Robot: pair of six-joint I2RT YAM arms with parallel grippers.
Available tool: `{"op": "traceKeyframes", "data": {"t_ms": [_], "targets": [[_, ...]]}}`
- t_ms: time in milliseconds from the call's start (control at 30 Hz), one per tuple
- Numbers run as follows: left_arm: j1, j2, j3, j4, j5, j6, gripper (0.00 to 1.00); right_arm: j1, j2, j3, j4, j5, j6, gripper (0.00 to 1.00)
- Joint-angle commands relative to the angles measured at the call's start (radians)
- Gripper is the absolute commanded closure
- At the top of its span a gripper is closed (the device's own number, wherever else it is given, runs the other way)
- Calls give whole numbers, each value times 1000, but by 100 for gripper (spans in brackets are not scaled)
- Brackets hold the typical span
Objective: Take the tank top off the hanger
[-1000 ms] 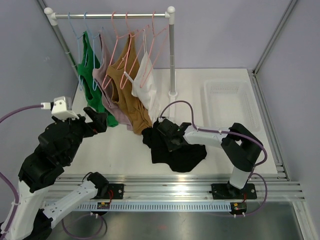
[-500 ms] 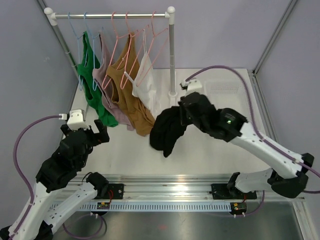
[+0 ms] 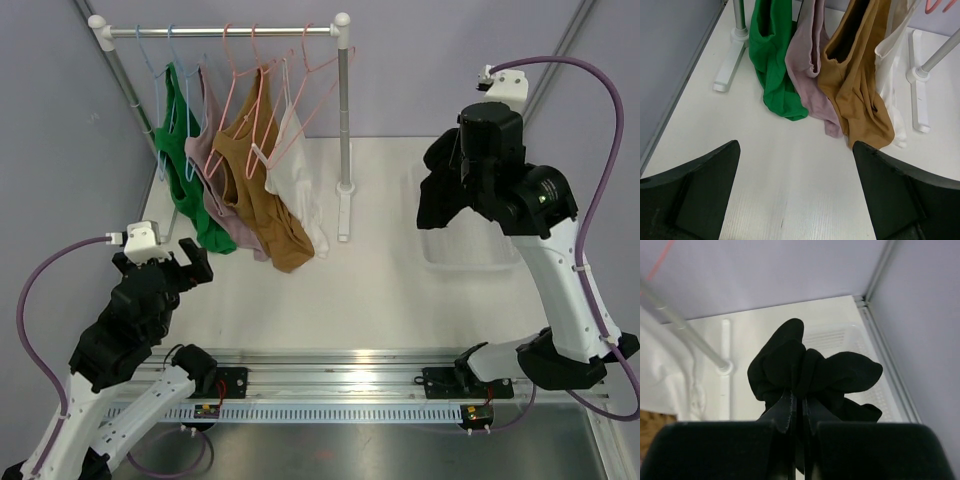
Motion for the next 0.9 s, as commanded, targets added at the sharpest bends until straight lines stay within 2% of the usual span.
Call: {"op": "traceKeyframes", "data": {"t_ms": [0,100,300,333,367,400,467,500,633,700,833,867], "targets": [[9,-14,1,60,-12,10,1,-125,-12,-85,20,-47,-28,100],[9,10,62,30,19,-10,1,-234,-19,-229,74,-121,-8,100],[9,81,227,-23,111,-42,1,-337,16,-492,220,-261,21,100],[9,119,252,-38,121,-44,1,-357,22,-512,234,-271,20,96],[9,139,277,-47,146,-47,1,-365,31,-529,252,-276,26,68],[9,169,350,-59,164,-48,1,-368,46,-549,252,-273,29,50],[9,272,435,-108,225,-41,1,-371,59,-549,240,-264,39,26],[9,303,475,-125,238,-34,1,-371,59,-541,223,-271,53,1],[9,459,654,-139,238,1,1,-371,16,-509,191,-290,81,0],[9,545,702,-129,230,18,1,-370,-40,-497,169,-360,90,1],[11,729,849,-118,223,45,1,-371,-223,-605,261,-648,90,1],[12,783,943,-128,215,53,1,-371,-261,-666,301,-744,102,1]]}}
